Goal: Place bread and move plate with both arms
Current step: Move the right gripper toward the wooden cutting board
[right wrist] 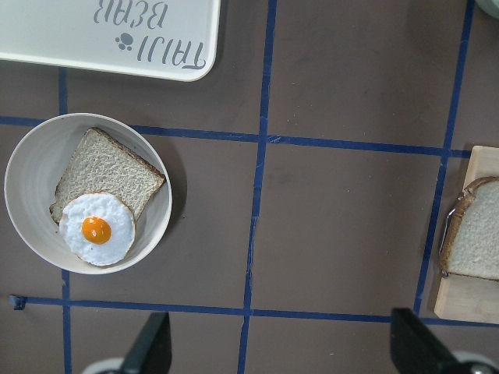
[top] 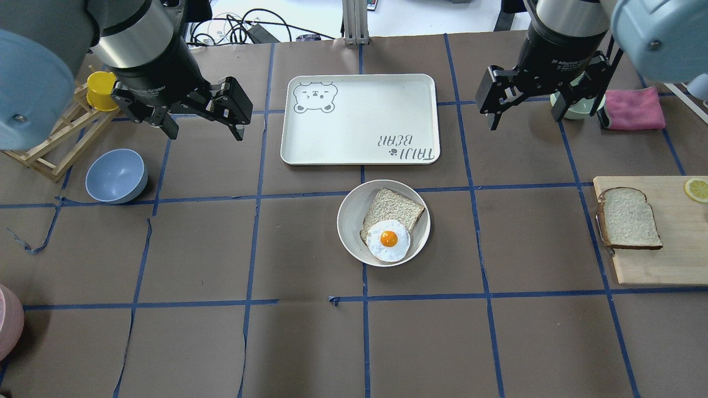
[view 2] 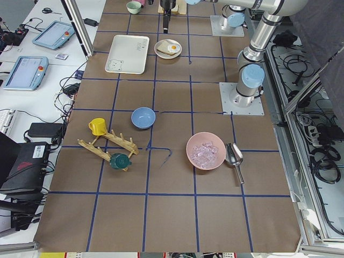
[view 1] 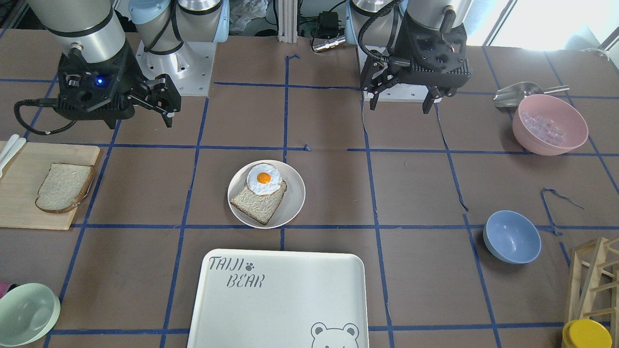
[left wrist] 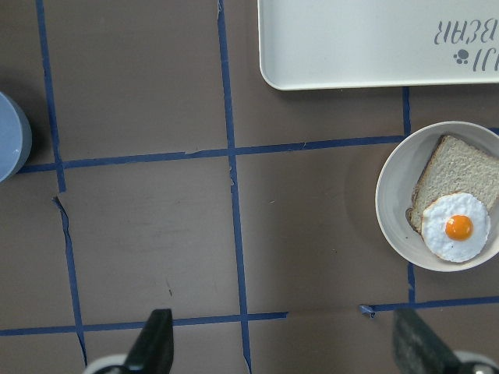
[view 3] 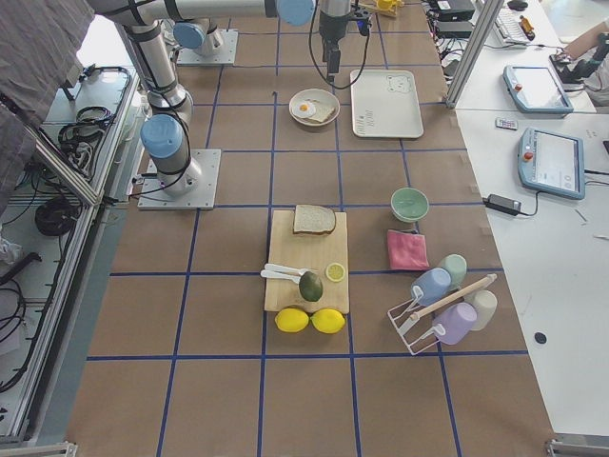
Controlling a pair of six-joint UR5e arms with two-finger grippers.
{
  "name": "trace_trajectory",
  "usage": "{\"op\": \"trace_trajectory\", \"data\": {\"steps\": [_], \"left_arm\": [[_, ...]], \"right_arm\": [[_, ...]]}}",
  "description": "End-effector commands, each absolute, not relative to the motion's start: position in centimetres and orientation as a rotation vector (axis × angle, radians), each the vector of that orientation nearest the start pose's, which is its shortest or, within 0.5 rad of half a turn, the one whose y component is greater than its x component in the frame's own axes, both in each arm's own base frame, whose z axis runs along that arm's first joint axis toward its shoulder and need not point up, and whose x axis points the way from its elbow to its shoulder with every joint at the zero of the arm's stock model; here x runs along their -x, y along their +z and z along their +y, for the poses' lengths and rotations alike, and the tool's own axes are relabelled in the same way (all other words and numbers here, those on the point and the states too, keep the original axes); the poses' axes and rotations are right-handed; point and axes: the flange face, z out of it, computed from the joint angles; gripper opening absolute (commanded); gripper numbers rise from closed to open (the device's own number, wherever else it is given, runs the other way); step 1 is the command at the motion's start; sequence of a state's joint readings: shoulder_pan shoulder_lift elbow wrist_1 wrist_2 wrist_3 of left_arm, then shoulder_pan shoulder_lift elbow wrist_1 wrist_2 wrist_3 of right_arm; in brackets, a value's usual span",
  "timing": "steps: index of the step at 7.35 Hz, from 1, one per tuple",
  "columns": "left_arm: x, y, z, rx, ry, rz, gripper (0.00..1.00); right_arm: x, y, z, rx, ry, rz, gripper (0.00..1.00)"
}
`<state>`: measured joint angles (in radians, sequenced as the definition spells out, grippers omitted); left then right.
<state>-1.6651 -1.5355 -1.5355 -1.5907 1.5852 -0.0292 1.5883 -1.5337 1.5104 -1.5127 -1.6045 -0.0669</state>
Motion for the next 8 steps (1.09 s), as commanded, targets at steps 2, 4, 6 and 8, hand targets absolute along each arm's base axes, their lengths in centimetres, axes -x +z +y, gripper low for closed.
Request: {"op": "trace_trajectory", "data": {"steps": [2,4,6,8], "left_arm": [[17.7,52.0,-46.6,-0.103,-0.08,3.128,1.0],[17.7,52.0,-46.6,-0.103,-0.08,3.128,1.0],[17.7,52.1,-46.6,-0.103,-0.083,3.127,1.0],[17.7,52.1,-46.6,-0.103,-0.083,3.127,1.0]], "right_arm": [[-9.3,47.3,-51.0,0.083,0.117,3.168,1.0],[-0.9,42.8,-51.9,-0.143,0.206,3.206,1.0],[2.6,37.5,-54.2,-0.12,0.164,3.276,1.0],[6.5,33.8,-55.3,-0.184,0.172,3.263,1.0]]}}
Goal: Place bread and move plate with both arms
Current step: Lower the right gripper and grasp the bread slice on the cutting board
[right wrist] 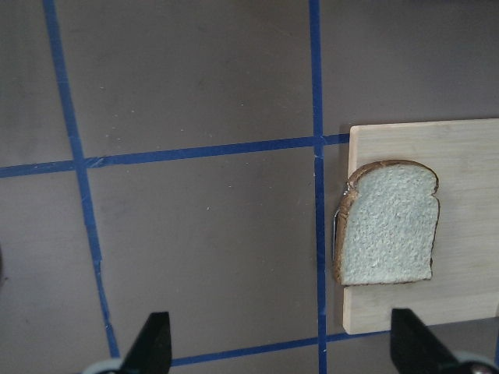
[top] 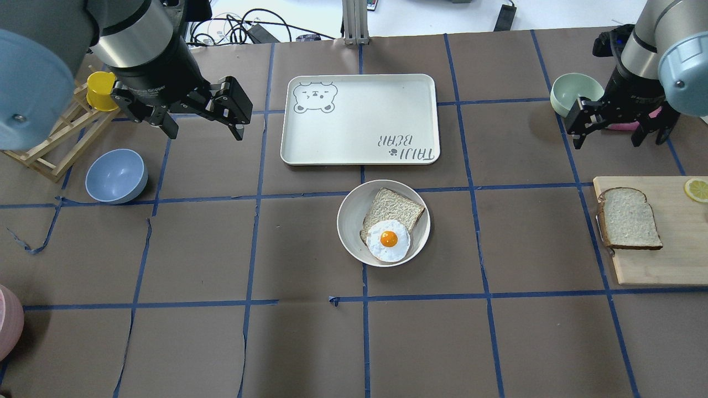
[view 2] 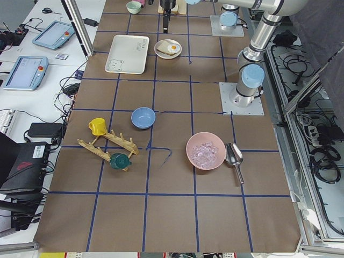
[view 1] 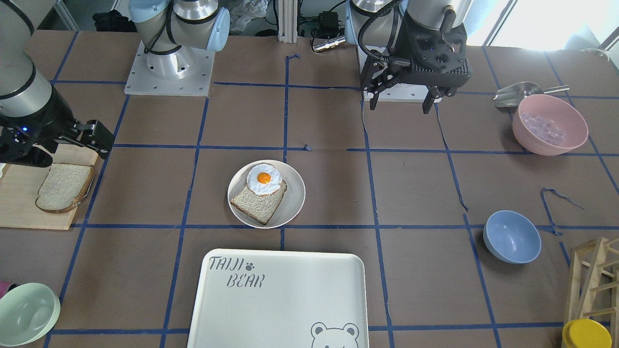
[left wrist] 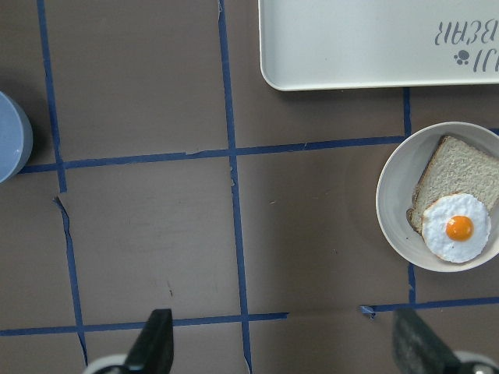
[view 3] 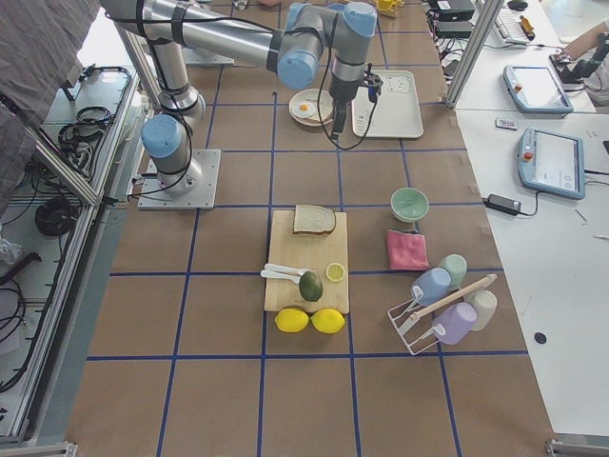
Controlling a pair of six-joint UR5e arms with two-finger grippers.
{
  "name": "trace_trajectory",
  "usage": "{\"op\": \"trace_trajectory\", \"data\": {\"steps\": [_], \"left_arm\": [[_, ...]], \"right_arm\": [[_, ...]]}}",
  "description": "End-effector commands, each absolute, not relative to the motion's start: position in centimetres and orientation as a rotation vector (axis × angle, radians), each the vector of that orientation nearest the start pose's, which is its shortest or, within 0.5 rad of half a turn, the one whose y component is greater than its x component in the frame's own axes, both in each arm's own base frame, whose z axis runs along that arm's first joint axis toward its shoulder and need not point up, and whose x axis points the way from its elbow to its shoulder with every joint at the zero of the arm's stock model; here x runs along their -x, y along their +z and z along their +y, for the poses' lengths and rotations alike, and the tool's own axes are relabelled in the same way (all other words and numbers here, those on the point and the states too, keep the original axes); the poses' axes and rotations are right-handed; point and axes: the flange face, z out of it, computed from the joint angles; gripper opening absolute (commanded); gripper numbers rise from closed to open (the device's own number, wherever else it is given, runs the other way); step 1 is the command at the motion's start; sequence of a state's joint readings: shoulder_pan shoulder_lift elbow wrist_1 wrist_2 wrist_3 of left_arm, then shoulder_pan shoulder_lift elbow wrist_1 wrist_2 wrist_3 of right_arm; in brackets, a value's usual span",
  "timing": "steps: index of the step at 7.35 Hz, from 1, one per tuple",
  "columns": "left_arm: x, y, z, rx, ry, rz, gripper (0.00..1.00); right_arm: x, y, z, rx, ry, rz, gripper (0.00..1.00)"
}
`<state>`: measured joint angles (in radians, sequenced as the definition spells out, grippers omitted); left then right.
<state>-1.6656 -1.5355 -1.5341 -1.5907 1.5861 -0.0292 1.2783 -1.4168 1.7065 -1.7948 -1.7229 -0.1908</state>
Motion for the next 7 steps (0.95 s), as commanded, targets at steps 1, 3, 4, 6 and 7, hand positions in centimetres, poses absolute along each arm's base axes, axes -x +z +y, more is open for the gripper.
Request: {"op": "trace_trajectory", "data": {"steps": [1,3,4,6,7], "left_arm": [[17.7,52.1,-46.6,-0.103,-0.083,3.127,1.0],[17.7,52.1,-46.6,-0.103,-0.083,3.127,1.0],[17.6,52.1,-46.7,-0.1,-0.083,3.127,1.0],[17.7,52.1,-46.6,-0.103,-0.083,3.127,1.0],[17.7,52.1,-46.6,-0.103,-0.083,3.127,1.0]], "right_arm": [[8.2,30.4,-56.9,-0.146,0.165,3.276,1.0],[9.5,26.3,-57.9,-0.145,0.262,3.303,1.0],[9.8,25.9,-58.1,-0.153,0.266,3.328,1.0],[9.8,24.7,-58.3,-0.161,0.26,3.328,1.0],[9.9,22.9,-58.5,-0.175,0.286,3.316,1.0]]}}
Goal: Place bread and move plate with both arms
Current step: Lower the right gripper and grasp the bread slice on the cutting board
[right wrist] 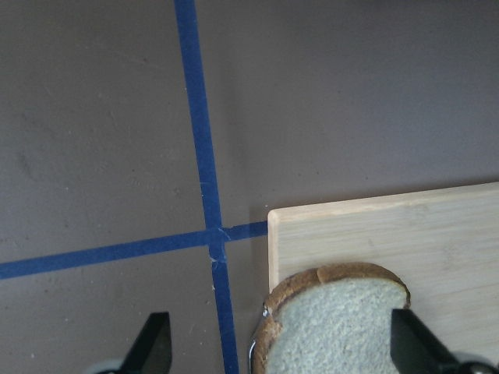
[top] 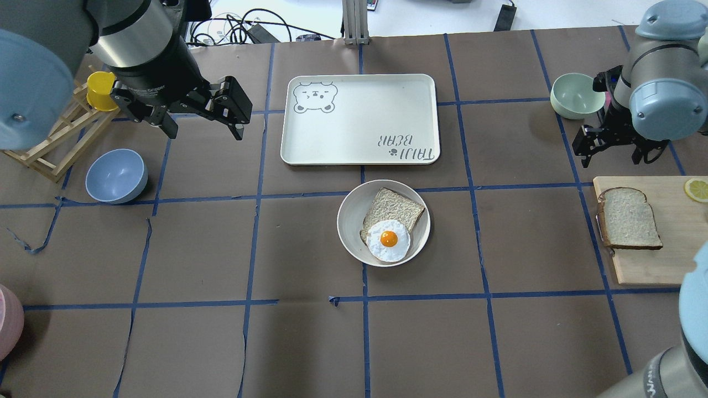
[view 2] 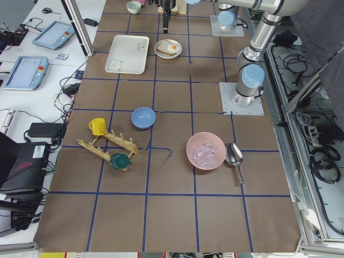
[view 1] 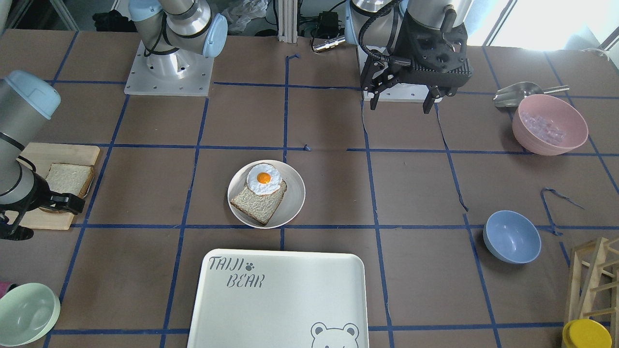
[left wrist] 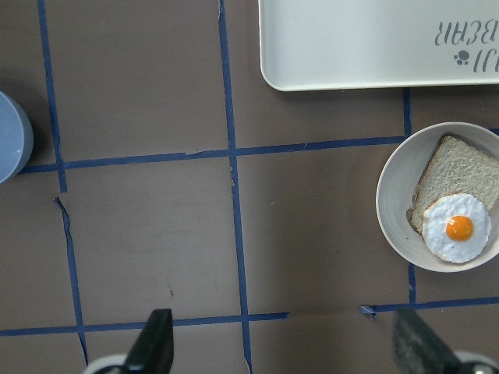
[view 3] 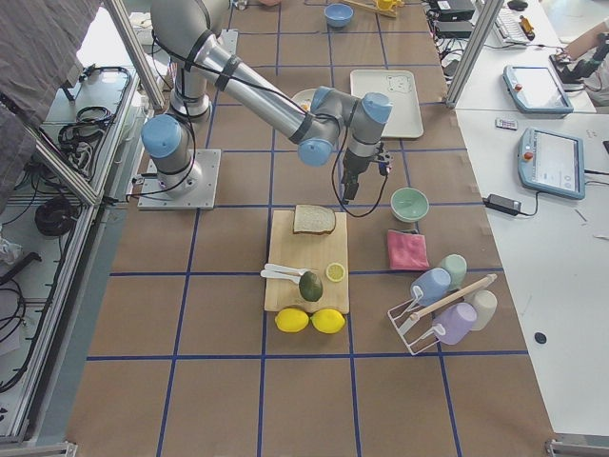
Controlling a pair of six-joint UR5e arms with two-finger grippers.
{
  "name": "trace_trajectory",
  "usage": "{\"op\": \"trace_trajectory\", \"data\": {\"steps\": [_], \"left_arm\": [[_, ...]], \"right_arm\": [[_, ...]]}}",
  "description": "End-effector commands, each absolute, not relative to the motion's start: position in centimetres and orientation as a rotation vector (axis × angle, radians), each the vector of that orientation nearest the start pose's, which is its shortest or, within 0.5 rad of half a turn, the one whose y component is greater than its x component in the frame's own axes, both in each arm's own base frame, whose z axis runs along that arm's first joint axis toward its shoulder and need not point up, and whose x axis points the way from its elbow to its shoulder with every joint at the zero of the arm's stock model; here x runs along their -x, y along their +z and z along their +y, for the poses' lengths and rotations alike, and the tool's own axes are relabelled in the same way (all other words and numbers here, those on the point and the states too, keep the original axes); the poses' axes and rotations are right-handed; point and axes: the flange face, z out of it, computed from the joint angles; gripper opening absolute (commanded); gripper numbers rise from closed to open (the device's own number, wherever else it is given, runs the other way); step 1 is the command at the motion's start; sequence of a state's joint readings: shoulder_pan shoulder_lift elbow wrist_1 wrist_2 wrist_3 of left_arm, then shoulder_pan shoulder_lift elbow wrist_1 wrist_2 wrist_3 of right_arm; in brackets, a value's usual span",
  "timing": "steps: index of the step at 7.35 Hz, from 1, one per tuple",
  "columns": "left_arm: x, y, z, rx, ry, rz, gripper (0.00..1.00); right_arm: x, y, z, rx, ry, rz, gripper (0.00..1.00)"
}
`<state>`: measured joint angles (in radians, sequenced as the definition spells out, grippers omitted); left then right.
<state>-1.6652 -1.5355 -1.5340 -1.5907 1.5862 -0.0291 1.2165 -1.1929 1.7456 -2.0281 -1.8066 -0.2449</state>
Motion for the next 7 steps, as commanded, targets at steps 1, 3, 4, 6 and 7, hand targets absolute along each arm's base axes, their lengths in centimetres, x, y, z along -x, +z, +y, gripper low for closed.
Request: {"op": "trace_trajectory", "data": {"steps": [1,3,4,6,7], "left_arm": [[17.68,52.12,-46.63,-0.103,-0.083,3.127,1.0],[17.68,52.12,-46.63,-0.103,-0.083,3.127,1.0],[17.61,52.12,-46.65,-0.1,-0.083,3.127,1.0],[17.69,52.2,-46.64,-0.102,-0.085,3.127,1.0],[17.62,52.2,-46.66,-0.1,-0.085,3.127,1.0]], "right_arm": [[10.04,21.62,-58.71,-0.254,0.309,3.316,1.0],[10.0,20.94,-58.89,-0.264,0.3,3.316,1.0],[10.09,20.93,-58.88,-0.266,0.3,3.316,1.0],[10.03,20.7,-58.97,-0.262,0.293,3.318,0.97],[10.09,20.7,-58.98,-0.255,0.29,3.316,0.92]]}}
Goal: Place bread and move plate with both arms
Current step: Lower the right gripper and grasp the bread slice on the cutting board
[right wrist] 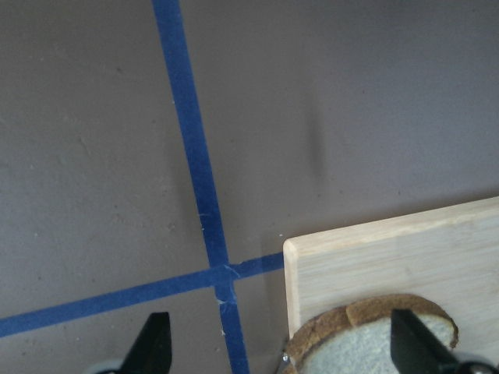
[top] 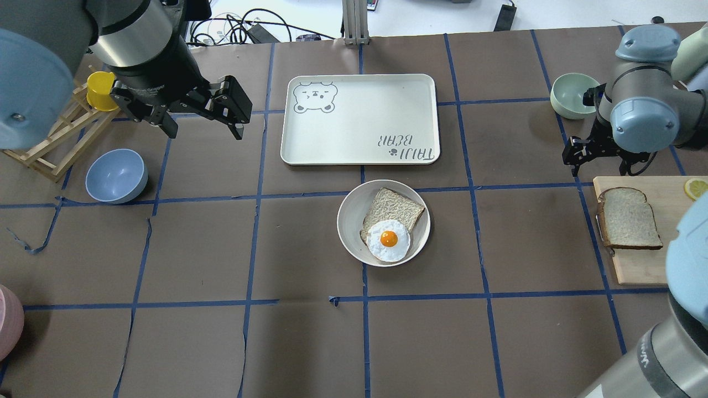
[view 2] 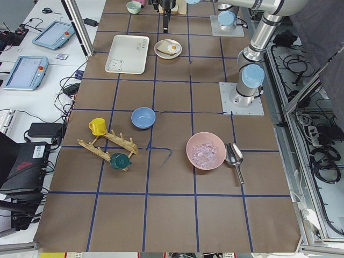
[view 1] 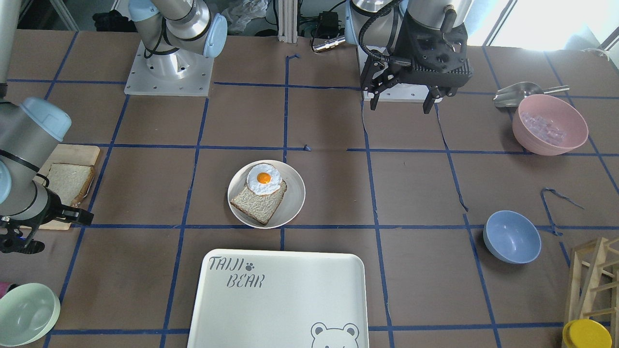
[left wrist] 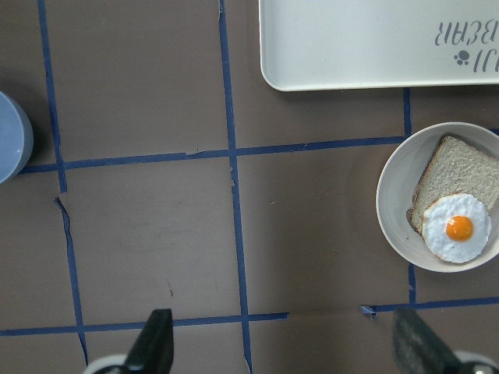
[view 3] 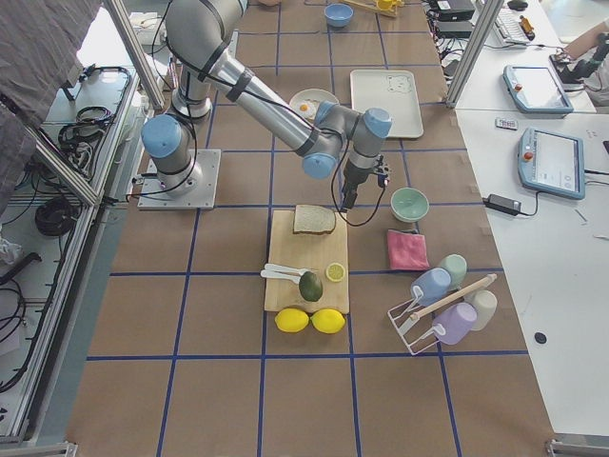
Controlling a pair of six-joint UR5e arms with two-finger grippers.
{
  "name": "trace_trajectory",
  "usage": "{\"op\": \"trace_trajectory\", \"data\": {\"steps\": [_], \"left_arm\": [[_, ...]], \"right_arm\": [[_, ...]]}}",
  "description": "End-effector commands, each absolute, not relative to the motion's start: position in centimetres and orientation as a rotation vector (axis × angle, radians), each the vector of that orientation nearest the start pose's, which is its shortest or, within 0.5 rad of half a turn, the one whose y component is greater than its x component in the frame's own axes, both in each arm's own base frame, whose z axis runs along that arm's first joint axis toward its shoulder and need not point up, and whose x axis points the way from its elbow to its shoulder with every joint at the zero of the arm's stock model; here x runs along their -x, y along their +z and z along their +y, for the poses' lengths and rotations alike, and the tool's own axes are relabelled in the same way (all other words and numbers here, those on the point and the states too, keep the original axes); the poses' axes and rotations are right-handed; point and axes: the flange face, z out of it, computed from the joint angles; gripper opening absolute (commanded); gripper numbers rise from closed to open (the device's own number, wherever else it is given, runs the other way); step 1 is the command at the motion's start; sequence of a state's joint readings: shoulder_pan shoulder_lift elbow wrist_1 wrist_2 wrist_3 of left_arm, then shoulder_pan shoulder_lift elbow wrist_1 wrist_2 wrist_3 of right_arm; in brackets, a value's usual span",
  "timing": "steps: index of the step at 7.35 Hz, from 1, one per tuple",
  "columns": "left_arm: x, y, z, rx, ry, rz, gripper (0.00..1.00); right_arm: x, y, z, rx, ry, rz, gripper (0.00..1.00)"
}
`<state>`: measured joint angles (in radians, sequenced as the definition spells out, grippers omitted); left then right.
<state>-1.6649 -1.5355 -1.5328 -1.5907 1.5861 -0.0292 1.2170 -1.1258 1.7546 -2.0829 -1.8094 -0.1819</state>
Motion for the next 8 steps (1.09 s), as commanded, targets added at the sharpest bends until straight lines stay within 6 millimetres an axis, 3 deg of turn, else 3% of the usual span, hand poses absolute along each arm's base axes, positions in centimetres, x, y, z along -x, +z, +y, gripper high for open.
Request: {"op": "trace_trajectory", "data": {"steps": [1,3,5,7,8], "left_arm": [[17.6,52.2,-46.7,-0.1,-0.085,3.127,1.0],[17.7,52.2,-46.6,-0.103,-0.085,3.127,1.0],[17.7,52.2,-46.6,-0.103,-0.085,3.127,1.0],[17.6,52.3,-46.7,-0.1,-0.088,3.127,1.0],[17.7,52.4,-46.7,-0.102,-0.09,3.127,1.0]], "right_arm": [[10.1,20.4,-58.7,-0.239,0.319,3.317,0.92],[9.6,18.7,-56.7,-0.226,0.405,3.304,0.92],[14.2,17.6,-54.1,-0.24,0.509,3.298,0.93],[13.9,19.6,-52.4,-0.275,0.485,3.298,0.92],[13.1,18.7,-51.1,-0.274,0.502,3.283,0.92]]}}
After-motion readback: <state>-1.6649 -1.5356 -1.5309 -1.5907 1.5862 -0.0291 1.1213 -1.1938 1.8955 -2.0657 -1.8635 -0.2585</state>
